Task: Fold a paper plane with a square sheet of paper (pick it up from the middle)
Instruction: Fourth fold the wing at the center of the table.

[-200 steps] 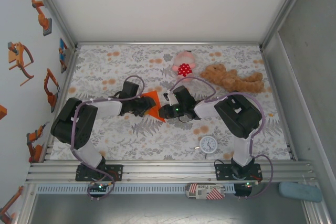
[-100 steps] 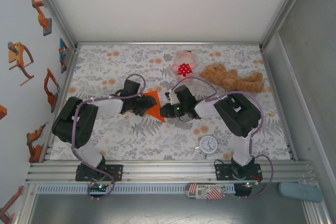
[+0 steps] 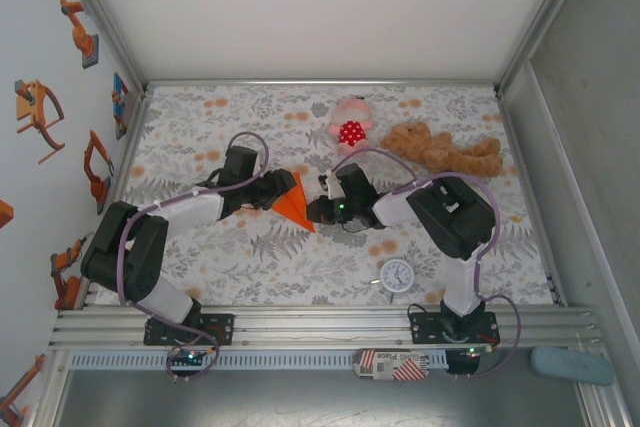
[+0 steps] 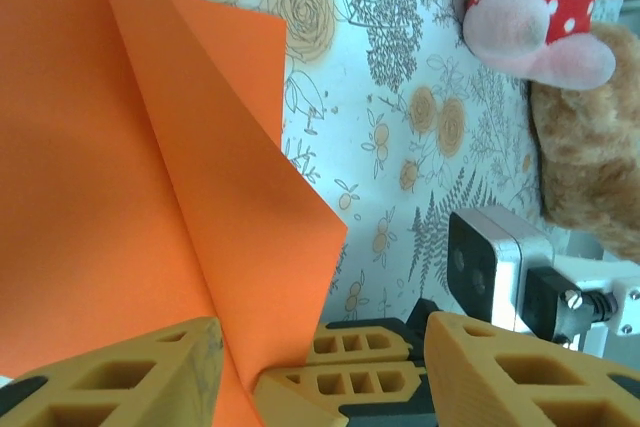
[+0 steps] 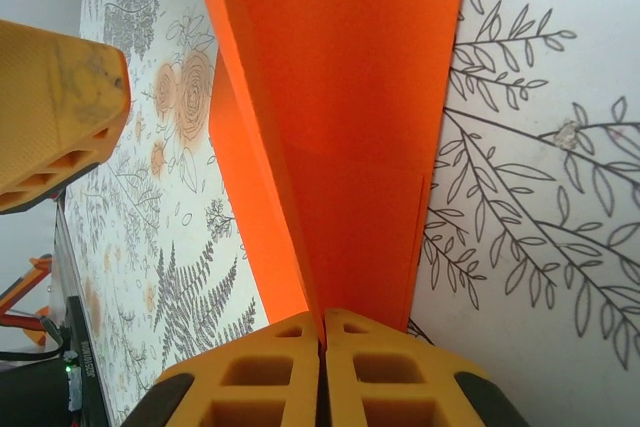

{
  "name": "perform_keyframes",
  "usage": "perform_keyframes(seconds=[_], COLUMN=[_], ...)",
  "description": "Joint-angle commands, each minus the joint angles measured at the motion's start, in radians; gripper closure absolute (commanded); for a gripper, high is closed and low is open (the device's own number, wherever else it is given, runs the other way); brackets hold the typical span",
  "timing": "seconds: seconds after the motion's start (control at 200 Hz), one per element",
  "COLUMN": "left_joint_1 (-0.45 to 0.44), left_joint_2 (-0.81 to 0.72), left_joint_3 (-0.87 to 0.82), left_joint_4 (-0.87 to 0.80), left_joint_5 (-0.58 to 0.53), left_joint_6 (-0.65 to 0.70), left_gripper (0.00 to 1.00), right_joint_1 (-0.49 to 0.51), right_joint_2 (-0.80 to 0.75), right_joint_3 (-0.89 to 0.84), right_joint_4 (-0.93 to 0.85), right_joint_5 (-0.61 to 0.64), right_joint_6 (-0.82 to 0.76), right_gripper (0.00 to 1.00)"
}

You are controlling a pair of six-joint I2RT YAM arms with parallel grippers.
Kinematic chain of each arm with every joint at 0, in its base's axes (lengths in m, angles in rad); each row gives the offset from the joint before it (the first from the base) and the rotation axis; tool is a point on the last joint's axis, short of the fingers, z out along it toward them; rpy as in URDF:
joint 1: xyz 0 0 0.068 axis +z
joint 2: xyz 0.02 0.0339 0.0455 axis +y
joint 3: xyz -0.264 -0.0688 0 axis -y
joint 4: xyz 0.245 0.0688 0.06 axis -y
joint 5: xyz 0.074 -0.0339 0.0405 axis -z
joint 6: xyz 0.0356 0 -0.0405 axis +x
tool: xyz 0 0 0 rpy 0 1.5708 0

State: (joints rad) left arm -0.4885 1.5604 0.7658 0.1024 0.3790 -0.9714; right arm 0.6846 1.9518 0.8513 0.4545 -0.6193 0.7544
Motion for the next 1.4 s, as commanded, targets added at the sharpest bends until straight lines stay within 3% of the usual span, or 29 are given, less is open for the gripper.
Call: perform_keyframes(seconds=[0.0, 0.225, 0.406, 0.696, 0.926, 1.182, 1.392], left_joint_1=[0.011, 0.012, 0.01, 0.011, 0.017, 0.032, 0.03], left_joint_2=[0.027, 0.129, 0.175, 0.205, 0.16, 0.049, 0.067], left_joint_3=[-0.007, 0.042, 0.054, 0.052, 0.032, -0.047, -0.062], left_joint_4=[0.052, 0.12, 0.156, 0.146, 0.145, 0.231, 0.296], left_joint_5=[0.036, 0.116, 0.149, 0.154, 0.129, 0.101, 0.143], left_joint_6=[-0.009, -0.036, -0.051, -0.06, -0.059, -0.066, -0.072], left_gripper=[0.51, 0.69, 0.74, 0.77, 0.77, 0.75, 0.77], right_joint_1=[-0.005, -0.01, -0.015, -0.022, -0.024, -0.022, -0.023], right_joint_2=[0.035, 0.039, 0.042, 0.036, 0.042, 0.054, 0.058], right_joint_3=[-0.033, -0.034, -0.035, -0.03, -0.015, 0.017, 0.051], right_joint_4=[-0.053, -0.051, -0.053, -0.076, -0.105, -0.181, -0.266], right_joint_5=[-0.003, -0.002, -0.004, -0.003, -0.016, -0.038, -0.033], right_joint_6=[0.017, 0.014, 0.013, 0.016, 0.012, 0.005, -0.013], right_gripper=[0.9, 0.9, 0.89, 0.86, 0.91, 0.93, 0.93])
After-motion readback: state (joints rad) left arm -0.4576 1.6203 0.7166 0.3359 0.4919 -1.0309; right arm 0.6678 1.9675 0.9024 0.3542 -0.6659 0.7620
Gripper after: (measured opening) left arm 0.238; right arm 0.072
